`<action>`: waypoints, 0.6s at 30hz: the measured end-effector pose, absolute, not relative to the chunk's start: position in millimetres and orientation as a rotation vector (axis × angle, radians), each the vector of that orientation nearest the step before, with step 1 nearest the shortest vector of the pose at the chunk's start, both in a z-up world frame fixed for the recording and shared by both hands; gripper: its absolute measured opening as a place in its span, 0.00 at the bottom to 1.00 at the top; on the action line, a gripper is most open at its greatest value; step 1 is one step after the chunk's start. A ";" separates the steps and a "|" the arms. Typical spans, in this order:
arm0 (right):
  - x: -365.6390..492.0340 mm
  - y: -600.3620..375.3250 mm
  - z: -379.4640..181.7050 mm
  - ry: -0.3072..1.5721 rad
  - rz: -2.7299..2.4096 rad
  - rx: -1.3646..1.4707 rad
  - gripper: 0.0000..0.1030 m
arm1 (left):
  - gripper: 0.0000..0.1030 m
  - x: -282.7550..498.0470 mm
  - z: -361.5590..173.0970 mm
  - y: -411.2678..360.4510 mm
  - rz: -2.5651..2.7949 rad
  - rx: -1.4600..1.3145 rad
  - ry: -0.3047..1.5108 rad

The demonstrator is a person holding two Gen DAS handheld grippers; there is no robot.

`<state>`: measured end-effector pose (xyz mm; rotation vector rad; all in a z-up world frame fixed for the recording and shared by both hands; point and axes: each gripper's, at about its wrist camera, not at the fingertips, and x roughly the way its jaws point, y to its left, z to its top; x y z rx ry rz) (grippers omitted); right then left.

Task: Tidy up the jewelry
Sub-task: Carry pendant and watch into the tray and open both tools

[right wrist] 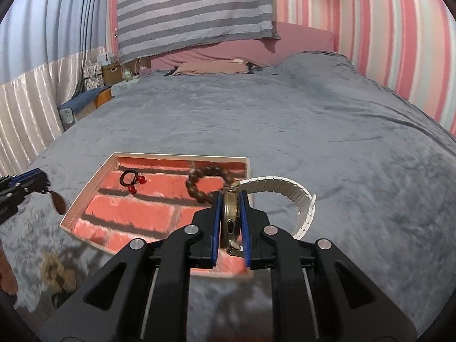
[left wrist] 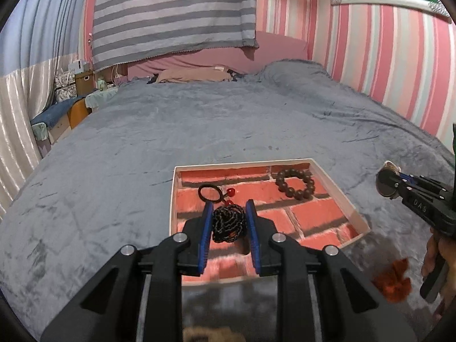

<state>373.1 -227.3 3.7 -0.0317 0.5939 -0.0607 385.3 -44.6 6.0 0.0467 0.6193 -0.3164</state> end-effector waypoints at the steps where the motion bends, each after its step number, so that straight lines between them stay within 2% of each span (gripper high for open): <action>1: 382.2 -224.2 1.0 0.601 -0.061 -0.032 0.13 | 0.23 395.9 1.7 -48.7 -0.318 0.045 0.633; 8: 440.7 -218.8 -36.3 0.695 -0.077 0.003 0.13 | 0.23 453.2 -32.7 -58.4 -0.327 0.047 0.735; 18: 484.4 -219.3 -75.5 0.777 -0.121 -0.010 0.13 | 0.23 493.1 -75.7 -53.2 -0.279 0.084 0.823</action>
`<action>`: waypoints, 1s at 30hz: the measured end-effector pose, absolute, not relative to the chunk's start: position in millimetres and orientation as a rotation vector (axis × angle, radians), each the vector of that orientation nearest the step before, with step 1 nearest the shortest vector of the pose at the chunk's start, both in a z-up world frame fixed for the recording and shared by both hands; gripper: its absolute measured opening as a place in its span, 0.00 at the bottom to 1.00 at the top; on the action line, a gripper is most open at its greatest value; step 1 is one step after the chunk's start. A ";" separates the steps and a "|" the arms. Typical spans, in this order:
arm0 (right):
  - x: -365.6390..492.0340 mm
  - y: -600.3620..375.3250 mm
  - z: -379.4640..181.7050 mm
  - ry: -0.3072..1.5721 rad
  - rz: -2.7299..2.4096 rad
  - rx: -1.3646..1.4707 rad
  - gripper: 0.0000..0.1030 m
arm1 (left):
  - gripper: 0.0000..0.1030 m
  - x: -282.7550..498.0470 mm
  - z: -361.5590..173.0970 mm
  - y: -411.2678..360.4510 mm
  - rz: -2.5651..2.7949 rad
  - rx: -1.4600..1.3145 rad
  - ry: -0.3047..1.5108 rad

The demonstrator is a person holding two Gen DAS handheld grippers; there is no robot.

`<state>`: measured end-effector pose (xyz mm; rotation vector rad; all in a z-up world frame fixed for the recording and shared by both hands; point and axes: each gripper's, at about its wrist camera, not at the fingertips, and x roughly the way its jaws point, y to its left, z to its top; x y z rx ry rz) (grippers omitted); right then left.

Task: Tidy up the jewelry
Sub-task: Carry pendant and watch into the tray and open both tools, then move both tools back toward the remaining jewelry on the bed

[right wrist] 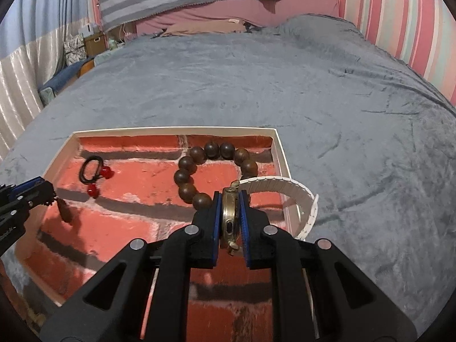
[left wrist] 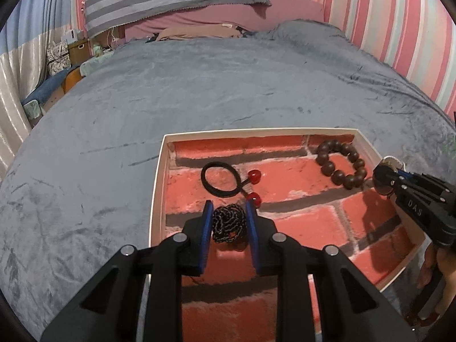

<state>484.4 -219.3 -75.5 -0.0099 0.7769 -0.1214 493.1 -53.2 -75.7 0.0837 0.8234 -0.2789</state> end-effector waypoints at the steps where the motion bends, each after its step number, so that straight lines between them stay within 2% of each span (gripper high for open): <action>1: 487.5 -219.4 -77.6 0.785 -0.121 -0.010 0.13 | 0.23 495.6 -76.5 -52.8 -0.273 0.089 0.825; 7: 499.6 -213.3 -86.5 0.822 -0.128 -0.071 0.14 | 0.24 502.6 -85.5 -47.1 -0.239 0.084 0.848; 14: 500.1 -211.3 -94.3 0.837 -0.135 -0.092 0.21 | 0.24 493.2 -99.2 -42.6 -0.215 0.095 0.849; 15: 499.8 -210.7 -94.0 0.836 -0.132 -0.091 0.24 | 0.25 491.8 -98.8 -41.6 -0.218 0.093 0.846; 16: 498.3 -209.5 -92.3 0.830 -0.127 -0.092 0.36 | 0.26 490.0 -98.2 -40.7 -0.221 0.095 0.841; 17: 496.7 -207.2 -90.6 0.821 -0.127 -0.097 0.48 | 0.33 488.2 -97.6 -40.5 -0.223 0.096 0.836; 19: 489.6 -204.1 -82.0 0.788 -0.126 -0.118 0.58 | 0.42 484.5 -96.5 -38.9 -0.219 0.106 0.827; 21: 482.9 -203.1 -72.7 0.764 -0.118 -0.123 0.67 | 0.42 480.6 -95.5 -36.0 -0.215 0.118 0.822; 23: 473.8 -202.7 -60.1 0.729 -0.110 -0.122 0.80 | 0.44 475.7 -92.1 -29.8 -0.209 0.111 0.811; 25: 459.8 -202.7 -42.3 0.687 -0.101 -0.132 0.86 | 0.49 470.8 -83.4 -21.1 -0.225 0.072 0.795; 26: 454.5 -202.5 -35.5 0.673 -0.098 -0.136 0.88 | 0.57 468.2 -78.3 -18.5 -0.221 0.061 0.785; 28: 437.7 -205.2 -17.6 0.639 -0.091 -0.144 0.91 | 0.64 460.4 -63.1 -12.9 -0.204 0.048 0.749; 30: 417.8 -208.1 -0.8 0.608 -0.089 -0.151 0.93 | 0.64 454.2 -49.5 -10.9 -0.206 0.043 0.728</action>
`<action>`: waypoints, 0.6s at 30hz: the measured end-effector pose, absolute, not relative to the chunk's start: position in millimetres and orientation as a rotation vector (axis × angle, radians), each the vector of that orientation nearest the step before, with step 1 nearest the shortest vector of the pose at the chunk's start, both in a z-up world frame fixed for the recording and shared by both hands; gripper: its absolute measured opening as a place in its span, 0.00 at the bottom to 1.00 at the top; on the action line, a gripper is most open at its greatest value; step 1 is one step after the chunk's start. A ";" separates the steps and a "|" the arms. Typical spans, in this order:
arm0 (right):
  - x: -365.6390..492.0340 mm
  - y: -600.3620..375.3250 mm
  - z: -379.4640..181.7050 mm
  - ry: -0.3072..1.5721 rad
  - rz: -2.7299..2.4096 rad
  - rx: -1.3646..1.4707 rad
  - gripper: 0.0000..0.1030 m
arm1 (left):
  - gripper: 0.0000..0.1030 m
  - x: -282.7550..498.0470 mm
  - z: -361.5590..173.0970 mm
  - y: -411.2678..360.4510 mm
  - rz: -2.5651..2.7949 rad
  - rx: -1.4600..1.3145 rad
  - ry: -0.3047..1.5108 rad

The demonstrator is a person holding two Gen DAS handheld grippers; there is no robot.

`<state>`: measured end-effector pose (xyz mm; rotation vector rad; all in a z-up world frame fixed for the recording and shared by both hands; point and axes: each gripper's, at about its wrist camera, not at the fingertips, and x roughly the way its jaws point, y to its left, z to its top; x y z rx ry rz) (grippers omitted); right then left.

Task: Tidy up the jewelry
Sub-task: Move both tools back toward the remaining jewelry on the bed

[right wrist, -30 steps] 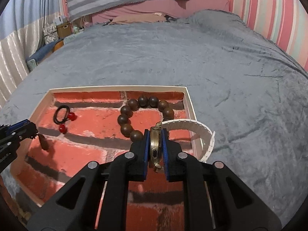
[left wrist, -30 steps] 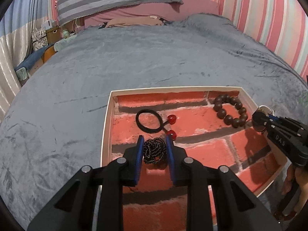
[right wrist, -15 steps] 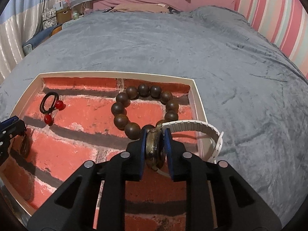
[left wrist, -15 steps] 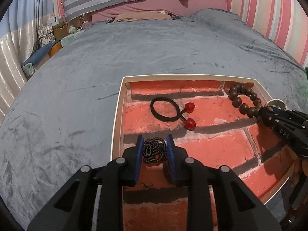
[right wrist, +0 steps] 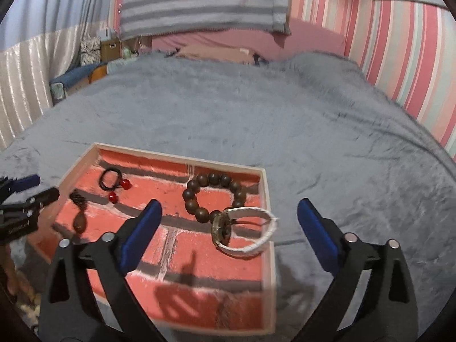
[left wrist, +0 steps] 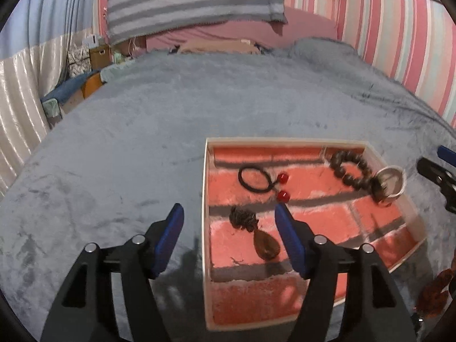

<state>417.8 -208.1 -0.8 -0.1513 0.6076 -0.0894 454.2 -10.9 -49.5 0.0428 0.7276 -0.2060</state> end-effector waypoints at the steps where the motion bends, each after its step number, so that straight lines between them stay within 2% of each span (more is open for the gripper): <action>1: 407.2 -210.0 6.6 0.592 -0.090 -0.157 0.96 | 0.64 448.3 -39.3 -8.9 -0.204 0.038 0.712; 3: 386.7 -212.9 17.5 0.570 -0.095 -0.169 0.96 | 0.68 437.4 -24.6 -6.7 -0.202 0.033 0.688; 5: 367.6 -216.6 24.5 0.559 -0.099 -0.177 0.96 | 0.79 419.2 -7.1 -2.8 -0.189 0.033 0.647; 8: 331.7 -225.0 31.2 0.541 -0.105 -0.168 0.96 | 0.88 390.6 13.1 4.7 -0.174 0.030 0.599; 18: 241.1 -257.5 15.4 0.534 -0.163 -0.106 0.96 | 0.91 288.0 31.9 18.3 -0.156 0.040 0.550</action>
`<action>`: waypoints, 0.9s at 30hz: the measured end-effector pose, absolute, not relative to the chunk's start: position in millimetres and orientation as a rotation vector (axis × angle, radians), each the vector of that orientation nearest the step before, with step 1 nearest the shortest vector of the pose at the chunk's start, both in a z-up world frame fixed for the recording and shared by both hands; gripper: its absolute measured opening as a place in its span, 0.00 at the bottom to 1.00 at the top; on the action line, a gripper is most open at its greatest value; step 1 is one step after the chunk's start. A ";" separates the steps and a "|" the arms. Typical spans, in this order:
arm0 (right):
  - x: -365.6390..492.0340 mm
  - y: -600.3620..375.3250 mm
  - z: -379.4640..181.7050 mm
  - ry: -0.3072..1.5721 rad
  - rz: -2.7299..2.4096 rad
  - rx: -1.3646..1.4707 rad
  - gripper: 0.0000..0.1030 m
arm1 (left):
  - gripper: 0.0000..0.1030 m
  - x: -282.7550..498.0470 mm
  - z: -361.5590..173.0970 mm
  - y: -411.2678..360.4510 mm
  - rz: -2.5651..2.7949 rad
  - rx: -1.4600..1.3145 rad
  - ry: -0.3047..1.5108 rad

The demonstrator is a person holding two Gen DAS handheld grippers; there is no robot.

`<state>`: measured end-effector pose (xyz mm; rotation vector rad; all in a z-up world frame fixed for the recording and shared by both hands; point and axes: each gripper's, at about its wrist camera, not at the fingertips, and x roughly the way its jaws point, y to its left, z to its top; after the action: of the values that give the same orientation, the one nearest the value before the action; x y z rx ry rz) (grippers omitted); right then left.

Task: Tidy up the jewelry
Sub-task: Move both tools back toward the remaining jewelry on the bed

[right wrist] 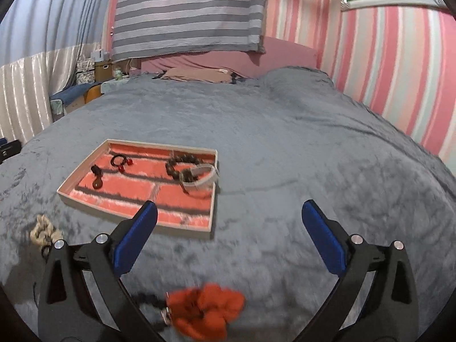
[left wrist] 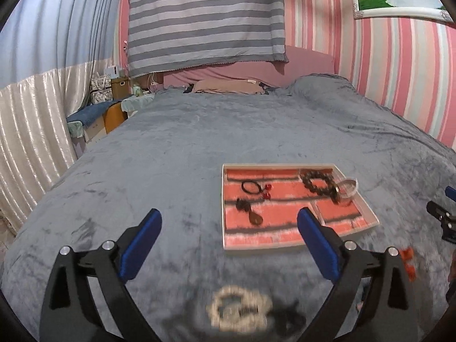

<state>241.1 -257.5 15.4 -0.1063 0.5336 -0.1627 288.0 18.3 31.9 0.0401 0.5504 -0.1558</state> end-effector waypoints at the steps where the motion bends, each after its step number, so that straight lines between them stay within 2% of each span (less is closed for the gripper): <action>1: 234.0 -260.5 11.9 0.538 -0.170 -0.103 0.96 | 0.91 275.0 28.6 17.9 -0.157 0.047 0.552; 4: 214.2 -268.2 3.4 0.535 -0.191 -0.100 0.96 | 0.91 252.7 17.8 16.1 -0.170 0.040 0.565; 7: 197.7 -275.2 -3.0 0.533 -0.201 -0.085 0.96 | 0.96 226.6 5.3 15.0 -0.165 0.035 0.584; 14: 167.5 -286.7 -27.1 0.540 -0.220 -0.050 0.96 | 0.96 189.7 -17.8 14.9 -0.187 -0.024 0.635; 27: 175.4 -285.8 -57.2 0.590 -0.213 -0.034 0.96 | 0.96 150.4 -70.4 -20.9 -0.245 0.058 0.707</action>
<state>175.4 -285.8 -57.2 -0.0342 0.5905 -0.2132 150.4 -20.9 -70.4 0.0576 0.7074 -0.2454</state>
